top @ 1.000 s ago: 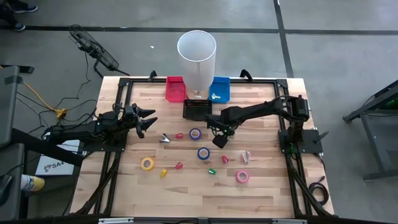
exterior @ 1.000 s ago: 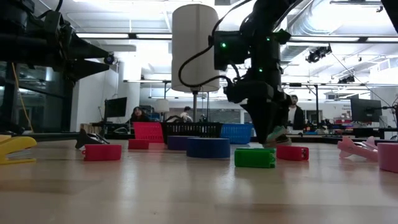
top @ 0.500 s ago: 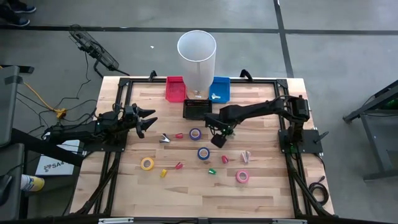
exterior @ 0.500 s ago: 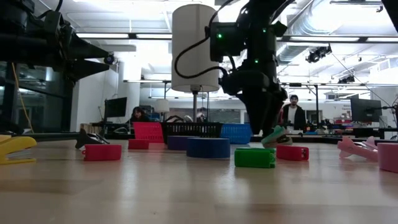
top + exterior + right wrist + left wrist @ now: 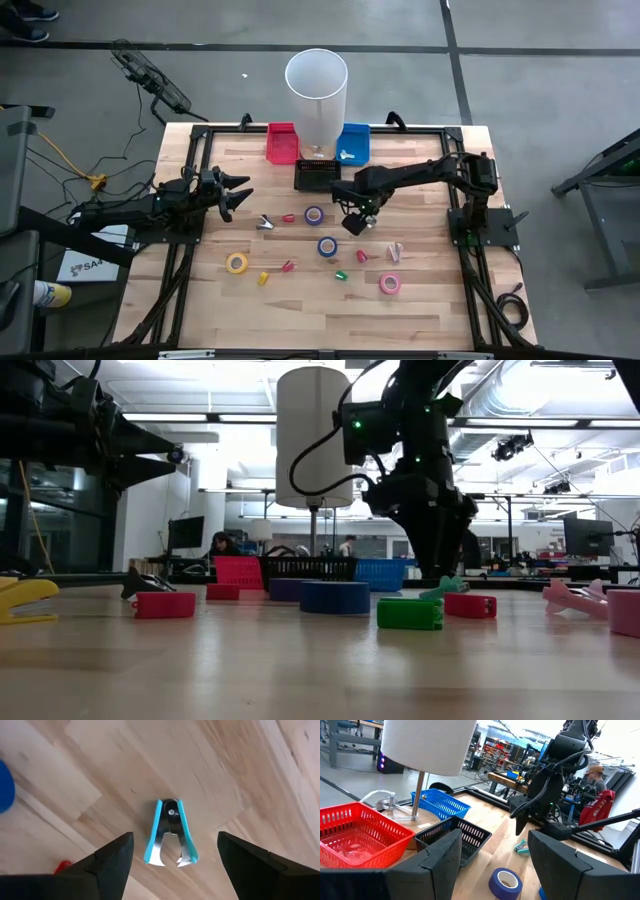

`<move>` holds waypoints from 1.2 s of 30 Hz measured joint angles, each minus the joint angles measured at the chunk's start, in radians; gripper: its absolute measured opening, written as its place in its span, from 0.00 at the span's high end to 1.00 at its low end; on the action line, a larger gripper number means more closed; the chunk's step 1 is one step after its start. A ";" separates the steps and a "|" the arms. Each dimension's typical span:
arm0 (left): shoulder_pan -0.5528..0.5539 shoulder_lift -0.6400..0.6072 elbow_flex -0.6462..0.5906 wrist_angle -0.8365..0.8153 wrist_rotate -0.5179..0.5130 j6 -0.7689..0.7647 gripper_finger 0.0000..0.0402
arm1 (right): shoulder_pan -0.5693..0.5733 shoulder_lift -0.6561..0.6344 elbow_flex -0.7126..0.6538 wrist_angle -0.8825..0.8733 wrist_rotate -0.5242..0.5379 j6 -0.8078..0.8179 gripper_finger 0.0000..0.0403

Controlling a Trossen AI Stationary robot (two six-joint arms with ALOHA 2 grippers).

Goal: Pick and place Stapler, Stapler remover, tape
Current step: Put the light blue staple remover into the blue bin

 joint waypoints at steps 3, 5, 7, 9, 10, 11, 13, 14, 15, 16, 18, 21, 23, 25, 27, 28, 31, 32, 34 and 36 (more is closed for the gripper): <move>0.000 0.000 0.000 0.000 0.000 0.000 0.44 | -0.002 0.000 -0.019 0.016 -0.010 0.007 0.31; 0.000 0.000 0.000 0.000 0.000 0.000 0.44 | -0.002 0.000 -0.033 0.031 -0.013 0.006 0.31; 0.000 0.000 0.000 0.000 0.000 0.000 0.44 | -0.001 0.000 -0.039 0.038 -0.007 0.006 0.31; 0.000 0.000 0.000 0.000 0.000 0.000 0.44 | -0.001 0.000 -0.039 0.051 -0.006 -0.003 0.31; 0.000 0.000 0.000 0.000 0.000 0.000 0.44 | -0.002 0.000 -0.039 0.059 -0.010 -0.011 0.31; 0.000 0.000 0.000 0.000 0.000 0.000 0.44 | -0.002 0.000 -0.039 0.063 -0.014 -0.017 0.31; 0.000 0.000 0.000 0.000 0.000 0.000 0.44 | -0.002 0.000 -0.039 0.061 -0.020 -0.019 0.31; 0.000 0.000 0.000 0.000 0.000 0.000 0.44 | -0.002 0.004 -0.039 0.059 -0.020 -0.020 0.31; 0.000 0.000 0.000 0.000 0.000 0.000 0.44 | -0.002 0.007 -0.039 0.054 -0.020 -0.020 0.31; 0.000 0.000 0.000 0.000 0.000 0.000 0.44 | -0.002 0.011 -0.039 0.048 -0.021 -0.020 0.31; 0.000 0.000 0.000 0.000 0.000 0.000 0.44 | -0.002 0.024 -0.039 0.046 -0.022 -0.025 0.31; 0.000 0.000 0.000 0.000 0.000 0.000 0.44 | -0.001 0.035 -0.039 0.063 -0.027 -0.051 0.31; 0.000 0.000 0.000 0.000 0.000 0.000 0.44 | -0.001 0.036 -0.039 0.061 -0.041 -0.053 0.31; 0.000 0.000 0.000 0.000 0.000 0.000 0.44 | -0.001 0.036 -0.039 0.053 -0.069 -0.054 0.31; 0.000 0.000 0.000 0.000 0.000 0.000 0.44 | 0.003 0.036 -0.039 0.044 -0.080 -0.055 0.31; 0.000 0.000 0.000 0.000 0.000 0.000 0.44 | 0.004 0.036 -0.039 0.036 -0.080 -0.058 0.31; 0.000 0.000 0.000 0.000 0.000 0.000 0.44 | 0.004 0.037 -0.039 0.031 -0.078 -0.082 0.31; 0.000 0.000 0.000 0.000 0.000 0.000 0.44 | 0.004 0.037 -0.039 0.032 -0.072 -0.085 0.31; 0.000 0.000 0.000 0.000 0.000 0.000 0.44 | 0.004 0.037 -0.039 0.025 -0.070 -0.085 0.31; 0.000 0.000 0.000 0.000 0.000 0.000 0.44 | 0.004 0.037 -0.040 0.021 -0.063 -0.098 0.31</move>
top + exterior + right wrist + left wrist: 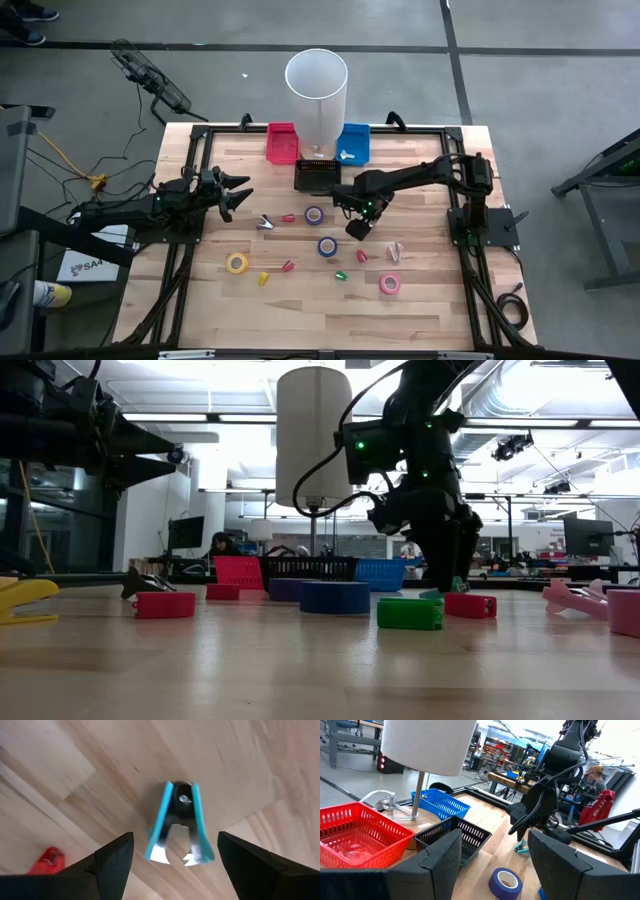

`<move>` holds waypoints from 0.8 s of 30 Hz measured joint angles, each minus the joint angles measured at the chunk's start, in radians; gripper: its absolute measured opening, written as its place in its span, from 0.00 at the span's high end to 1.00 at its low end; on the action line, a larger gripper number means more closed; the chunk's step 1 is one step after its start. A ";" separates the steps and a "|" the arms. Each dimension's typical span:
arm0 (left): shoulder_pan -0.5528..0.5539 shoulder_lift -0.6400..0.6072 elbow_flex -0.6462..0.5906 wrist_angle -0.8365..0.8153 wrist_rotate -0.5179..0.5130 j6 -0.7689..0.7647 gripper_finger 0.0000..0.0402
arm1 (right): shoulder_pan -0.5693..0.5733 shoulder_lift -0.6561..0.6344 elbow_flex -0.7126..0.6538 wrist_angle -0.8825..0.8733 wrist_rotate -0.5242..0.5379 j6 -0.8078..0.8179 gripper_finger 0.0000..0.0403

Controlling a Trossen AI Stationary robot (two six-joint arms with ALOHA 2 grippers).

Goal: Pick and place Stapler, Stapler remover, tape
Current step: Put the light blue staple remover into the blue bin

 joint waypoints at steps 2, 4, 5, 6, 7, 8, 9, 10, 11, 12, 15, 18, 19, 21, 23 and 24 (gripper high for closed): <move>0.000 0.000 0.000 0.000 0.000 0.000 0.44 | 0.000 0.000 -0.011 0.016 0.007 -0.007 0.31; 0.000 0.000 0.000 0.000 0.000 0.000 0.44 | 0.000 0.001 -0.023 0.023 0.006 -0.007 0.31; 0.000 0.000 0.000 0.000 0.000 0.000 0.44 | 0.000 0.001 -0.030 0.030 -0.001 -0.008 0.31; 0.000 0.000 0.000 0.000 0.000 0.000 0.44 | 0.002 0.001 -0.036 0.042 -0.009 -0.009 0.31; 0.000 0.000 0.000 0.000 0.000 0.000 0.44 | 0.002 0.001 -0.042 0.054 -0.013 -0.010 0.31; 0.000 0.000 0.000 0.000 0.000 0.000 0.44 | 0.002 0.001 -0.044 0.060 -0.014 -0.009 0.31; 0.000 0.000 0.000 0.000 0.000 0.000 0.44 | 0.002 0.002 -0.044 0.061 -0.014 -0.009 0.32; 0.000 0.000 0.000 0.000 0.000 0.000 0.44 | 0.002 0.002 -0.044 0.061 -0.014 -0.010 0.33; 0.000 0.000 0.000 0.000 0.000 0.000 0.44 | 0.002 0.002 -0.044 0.061 -0.014 -0.009 0.34; 0.000 0.000 0.000 0.000 0.000 0.000 0.44 | 0.002 0.002 -0.044 0.061 -0.014 -0.009 0.35; 0.000 0.000 0.000 0.000 0.000 0.000 0.44 | 0.002 0.002 -0.044 0.061 -0.009 -0.010 0.40; 0.000 0.000 0.000 0.000 0.000 0.000 0.44 | 0.002 0.002 -0.044 0.061 -0.009 -0.012 0.47; 0.000 0.000 0.000 0.000 0.000 0.000 0.44 | 0.002 0.002 -0.044 0.061 -0.009 -0.013 0.50; 0.000 0.000 0.000 0.000 0.000 0.000 0.44 | 0.002 0.002 -0.044 0.061 -0.009 -0.013 0.55; 0.000 0.000 0.000 0.000 0.000 0.000 0.44 | 0.002 0.002 -0.044 0.061 -0.009 -0.013 0.60; 0.000 0.000 0.000 0.000 0.000 0.000 0.44 | 0.002 0.002 -0.044 0.061 -0.009 -0.013 0.62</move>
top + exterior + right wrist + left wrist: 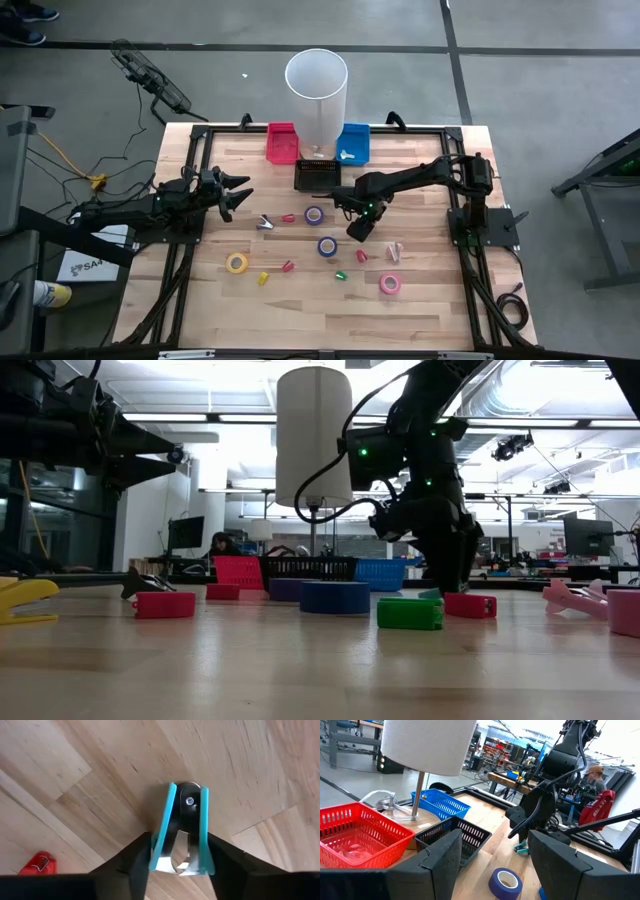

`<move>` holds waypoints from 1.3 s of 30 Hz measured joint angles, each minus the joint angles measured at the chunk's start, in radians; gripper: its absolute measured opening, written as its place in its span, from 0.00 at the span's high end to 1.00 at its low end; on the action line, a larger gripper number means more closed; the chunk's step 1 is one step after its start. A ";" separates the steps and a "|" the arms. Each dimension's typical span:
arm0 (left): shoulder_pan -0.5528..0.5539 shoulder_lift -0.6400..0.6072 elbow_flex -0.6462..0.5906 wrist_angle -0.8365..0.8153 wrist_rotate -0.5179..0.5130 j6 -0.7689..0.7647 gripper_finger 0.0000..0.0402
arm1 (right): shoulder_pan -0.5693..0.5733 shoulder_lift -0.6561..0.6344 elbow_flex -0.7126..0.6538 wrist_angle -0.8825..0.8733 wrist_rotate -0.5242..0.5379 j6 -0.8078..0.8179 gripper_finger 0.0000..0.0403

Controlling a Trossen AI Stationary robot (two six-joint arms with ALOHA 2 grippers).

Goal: Pick and place Stapler, Stapler remover, tape
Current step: Put the light blue staple remover into the blue bin

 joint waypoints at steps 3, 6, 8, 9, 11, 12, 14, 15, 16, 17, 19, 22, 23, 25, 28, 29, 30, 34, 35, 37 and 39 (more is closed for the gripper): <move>0.000 0.000 0.000 0.000 0.000 0.000 0.44 | 0.000 0.000 0.000 0.001 -0.001 0.000 0.70; 0.000 0.000 0.000 0.000 0.000 0.000 0.44 | 0.000 -0.001 0.000 0.005 -0.003 0.002 0.76; 0.000 0.000 0.000 0.000 0.000 0.000 0.44 | 0.000 -0.006 0.000 0.008 -0.007 0.003 0.79; 0.000 0.000 0.000 0.000 0.000 0.000 0.44 | 0.000 -0.010 0.000 0.011 -0.007 0.003 0.79; 0.000 0.000 0.000 0.000 0.000 0.000 0.44 | 0.000 -0.027 0.000 0.014 -0.007 0.010 0.79; 0.000 0.000 0.000 0.000 0.000 0.000 0.44 | 0.000 -0.039 0.000 0.014 -0.008 0.019 0.79; 0.000 0.000 0.000 0.000 0.000 0.000 0.44 | 0.000 -0.063 0.000 0.013 -0.008 0.043 0.79; 0.000 0.000 0.000 0.000 0.000 0.000 0.44 | -0.003 -0.077 0.000 0.013 -0.007 0.055 0.78; 0.000 0.000 0.000 0.000 0.000 0.000 0.44 | -0.005 -0.093 0.000 0.013 -0.007 0.063 0.77; 0.000 0.000 0.000 0.000 0.000 0.000 0.44 | -0.009 -0.111 0.000 0.013 -0.006 0.069 0.77; 0.000 0.000 0.000 0.000 0.000 0.000 0.44 | -0.018 -0.147 0.000 0.015 0.002 0.083 0.76; 0.000 0.000 0.000 0.000 0.000 0.000 0.44 | -0.041 -0.200 0.000 0.020 0.026 0.099 0.78; 0.000 0.000 0.000 0.000 0.000 0.000 0.44 | -0.051 -0.216 0.000 0.023 0.034 0.101 0.78; 0.000 0.000 0.000 0.000 0.000 0.000 0.44 | -0.076 -0.246 0.000 0.031 0.043 0.102 0.79; 0.000 0.000 0.000 0.000 0.000 0.000 0.44 | -0.121 -0.279 0.000 0.041 0.055 0.123 0.78; 0.000 0.000 0.000 0.000 0.000 0.000 0.44 | -0.138 -0.286 0.000 0.047 0.058 0.134 0.77; 0.000 0.000 0.000 0.000 0.000 0.000 0.44 | -0.155 -0.291 0.000 0.052 0.063 0.143 0.77; 0.000 0.000 0.000 0.000 0.000 0.000 0.44 | -0.228 -0.298 0.000 0.098 0.072 0.191 0.77; 0.000 0.000 0.000 0.000 0.000 0.000 0.44 | -0.247 -0.298 0.000 0.115 0.072 0.202 0.77; 0.000 0.000 0.000 0.000 0.000 0.000 0.44 | -0.286 -0.298 0.000 0.153 0.072 0.228 0.79; 0.000 0.000 0.000 0.000 0.000 0.000 0.44 | -0.325 -0.298 0.000 0.186 0.072 0.239 0.79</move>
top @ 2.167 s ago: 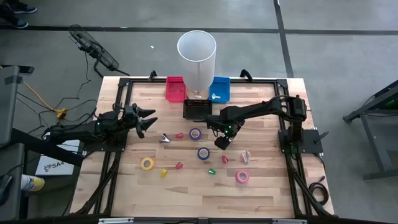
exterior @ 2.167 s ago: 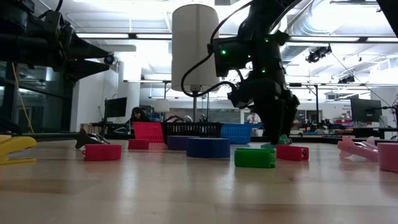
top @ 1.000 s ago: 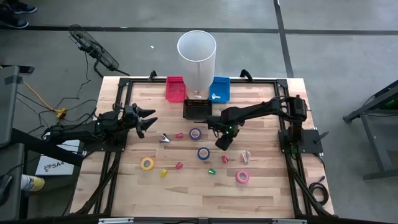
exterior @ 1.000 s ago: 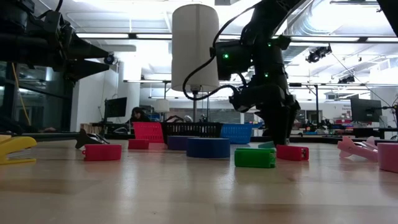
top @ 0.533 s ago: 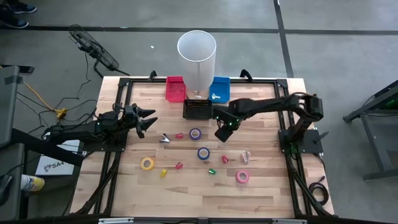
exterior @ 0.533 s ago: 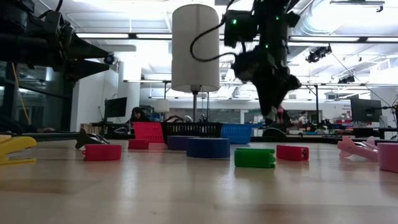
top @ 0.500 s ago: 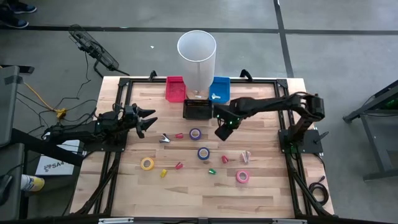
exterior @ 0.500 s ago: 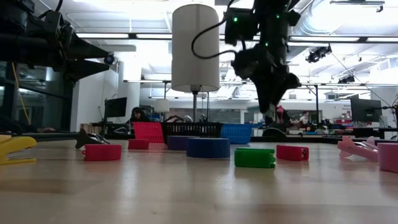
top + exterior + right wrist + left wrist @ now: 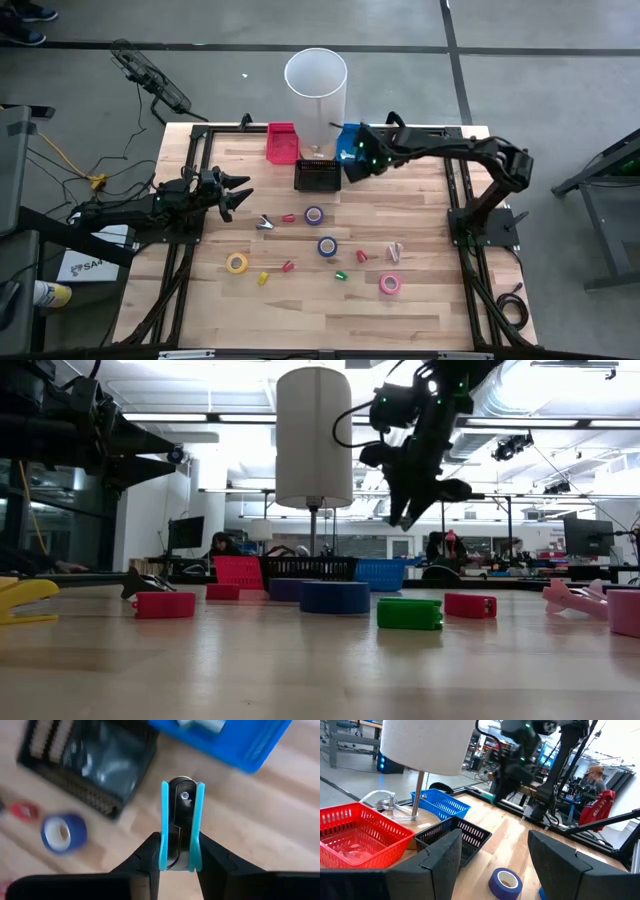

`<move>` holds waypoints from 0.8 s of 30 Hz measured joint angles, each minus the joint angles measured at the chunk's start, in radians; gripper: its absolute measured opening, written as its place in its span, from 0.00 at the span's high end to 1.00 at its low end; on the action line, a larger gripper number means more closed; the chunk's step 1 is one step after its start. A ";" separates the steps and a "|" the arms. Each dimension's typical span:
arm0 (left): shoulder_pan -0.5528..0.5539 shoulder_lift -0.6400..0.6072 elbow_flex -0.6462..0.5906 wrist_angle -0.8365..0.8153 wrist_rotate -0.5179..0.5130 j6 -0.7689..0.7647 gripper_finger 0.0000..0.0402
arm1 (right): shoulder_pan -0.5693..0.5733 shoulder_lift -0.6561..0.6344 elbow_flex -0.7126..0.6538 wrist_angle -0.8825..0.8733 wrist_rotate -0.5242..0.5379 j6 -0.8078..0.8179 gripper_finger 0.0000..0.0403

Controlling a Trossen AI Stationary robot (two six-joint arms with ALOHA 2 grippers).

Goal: Pick and place Stapler, Stapler remover, tape
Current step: Put the light blue staple remover into the blue bin

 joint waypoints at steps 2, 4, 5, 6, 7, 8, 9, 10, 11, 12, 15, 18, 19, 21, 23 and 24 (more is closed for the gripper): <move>0.000 0.000 0.000 0.000 0.000 0.000 0.44 | -0.039 0.000 0.000 0.015 0.000 0.001 0.79; 0.000 0.000 0.000 0.000 0.000 0.000 0.44 | -0.077 0.000 -0.001 0.018 0.007 -0.005 0.77; 0.000 0.000 0.000 0.000 0.000 0.000 0.44 | -0.096 0.000 -0.008 0.026 0.012 -0.016 0.76; 0.000 0.000 0.000 0.000 0.000 0.000 0.44 | -0.113 0.000 -0.016 0.033 0.015 -0.026 0.76; 0.000 0.000 0.000 0.000 0.000 0.000 0.44 | -0.128 0.000 -0.027 0.042 0.015 -0.032 0.76; 0.000 0.000 0.000 0.000 0.000 0.000 0.44 | -0.143 0.000 -0.038 0.053 0.013 -0.039 0.76; 0.000 0.000 0.000 0.000 0.000 0.000 0.44 | -0.155 0.000 -0.050 0.074 0.007 -0.047 0.76; 0.000 0.000 0.000 0.000 0.000 0.000 0.44 | -0.166 0.000 -0.063 0.103 -0.003 -0.055 0.77; 0.000 0.000 0.000 0.000 0.000 0.000 0.44 | -0.178 0.000 -0.075 0.135 -0.010 -0.060 0.77; 0.000 0.000 0.000 0.000 0.000 0.000 0.44 | -0.190 0.000 -0.091 0.173 -0.025 -0.067 0.78; 0.000 0.000 0.000 0.000 0.000 0.000 0.44 | -0.231 0.000 -0.138 0.285 -0.077 -0.075 0.78; 0.000 0.000 0.000 0.000 0.000 0.000 0.44 | -0.264 0.000 -0.188 0.372 -0.101 -0.071 0.77; 0.000 0.000 0.000 0.000 0.000 0.000 0.44 | -0.272 0.000 -0.203 0.386 -0.102 -0.071 0.76; 0.000 0.000 0.000 0.000 0.000 0.000 0.44 | -0.286 0.000 -0.229 0.419 -0.108 -0.071 0.75; 0.000 0.000 0.000 0.000 0.000 0.000 0.44 | -0.295 0.000 -0.251 0.472 -0.129 -0.070 0.76; 0.000 0.000 0.000 0.000 0.000 0.000 0.44 | -0.298 0.000 -0.259 0.495 -0.144 -0.070 0.76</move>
